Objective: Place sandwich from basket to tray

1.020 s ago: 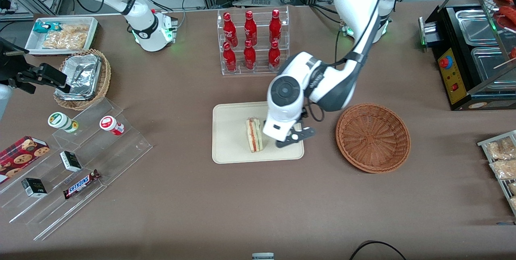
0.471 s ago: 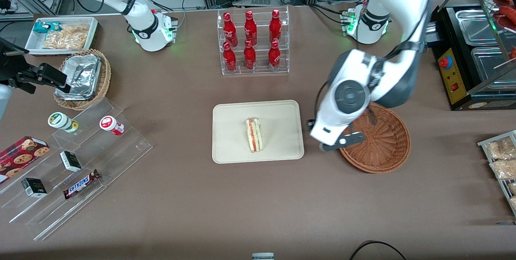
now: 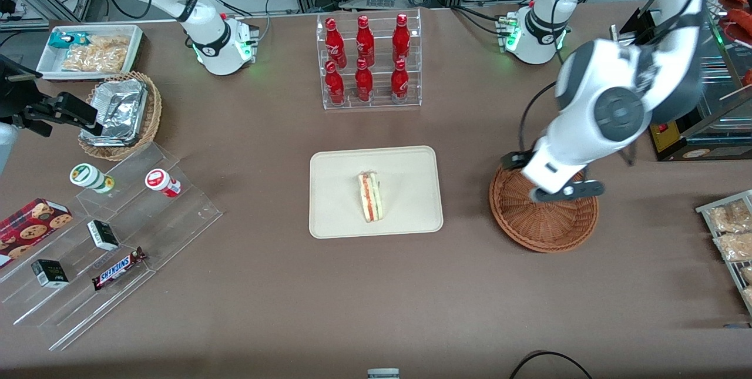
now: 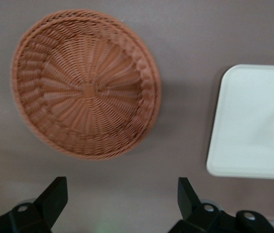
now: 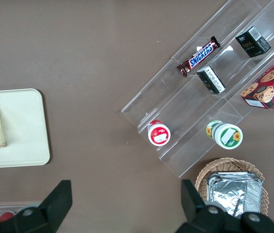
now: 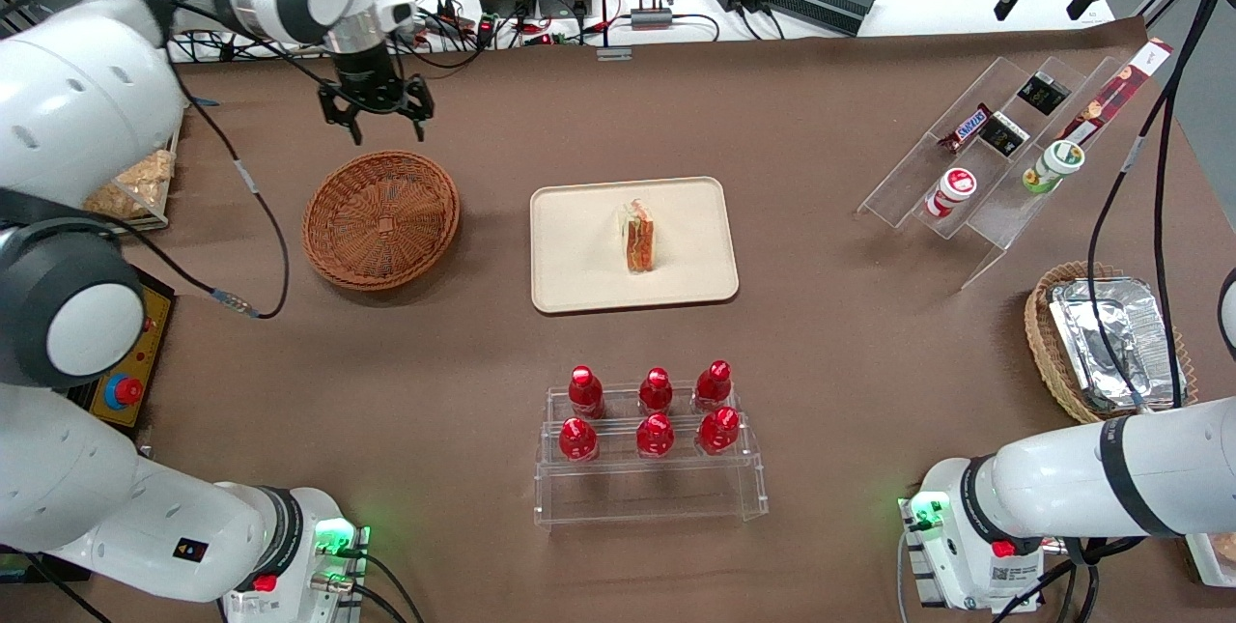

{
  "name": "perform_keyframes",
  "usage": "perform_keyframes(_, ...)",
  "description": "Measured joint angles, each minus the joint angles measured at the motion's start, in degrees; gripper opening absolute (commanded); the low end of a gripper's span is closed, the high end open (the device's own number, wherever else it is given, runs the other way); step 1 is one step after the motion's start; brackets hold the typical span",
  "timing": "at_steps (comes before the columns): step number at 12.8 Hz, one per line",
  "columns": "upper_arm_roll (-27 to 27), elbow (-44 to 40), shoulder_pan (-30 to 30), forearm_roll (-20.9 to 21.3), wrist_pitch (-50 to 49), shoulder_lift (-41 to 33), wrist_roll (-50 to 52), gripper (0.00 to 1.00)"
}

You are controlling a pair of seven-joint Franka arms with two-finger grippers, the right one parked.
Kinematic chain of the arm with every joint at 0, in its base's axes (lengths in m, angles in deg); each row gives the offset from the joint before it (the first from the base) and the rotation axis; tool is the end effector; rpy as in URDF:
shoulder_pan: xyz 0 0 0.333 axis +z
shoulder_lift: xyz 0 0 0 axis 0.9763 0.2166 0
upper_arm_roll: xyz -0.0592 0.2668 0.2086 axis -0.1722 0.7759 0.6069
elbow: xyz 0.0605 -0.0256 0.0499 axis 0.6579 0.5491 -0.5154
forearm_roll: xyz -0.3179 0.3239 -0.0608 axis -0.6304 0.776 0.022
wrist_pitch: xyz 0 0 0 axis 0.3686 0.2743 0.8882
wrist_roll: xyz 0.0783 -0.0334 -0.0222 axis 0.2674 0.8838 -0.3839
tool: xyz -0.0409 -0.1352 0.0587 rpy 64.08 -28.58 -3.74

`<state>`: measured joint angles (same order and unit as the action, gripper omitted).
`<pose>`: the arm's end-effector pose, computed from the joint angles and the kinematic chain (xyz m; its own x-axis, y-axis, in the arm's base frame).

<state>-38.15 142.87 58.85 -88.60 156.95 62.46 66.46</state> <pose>0.6200 -0.1888 0.4211 0.9778 0.0647 -0.1991 0.0585 -0.9976 -0.0371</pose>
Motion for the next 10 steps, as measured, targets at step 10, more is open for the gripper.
perform_keyframes(10,-12.49,-0.14,18.60,2.90,-8.22,-8.09,-13.18,1.00)
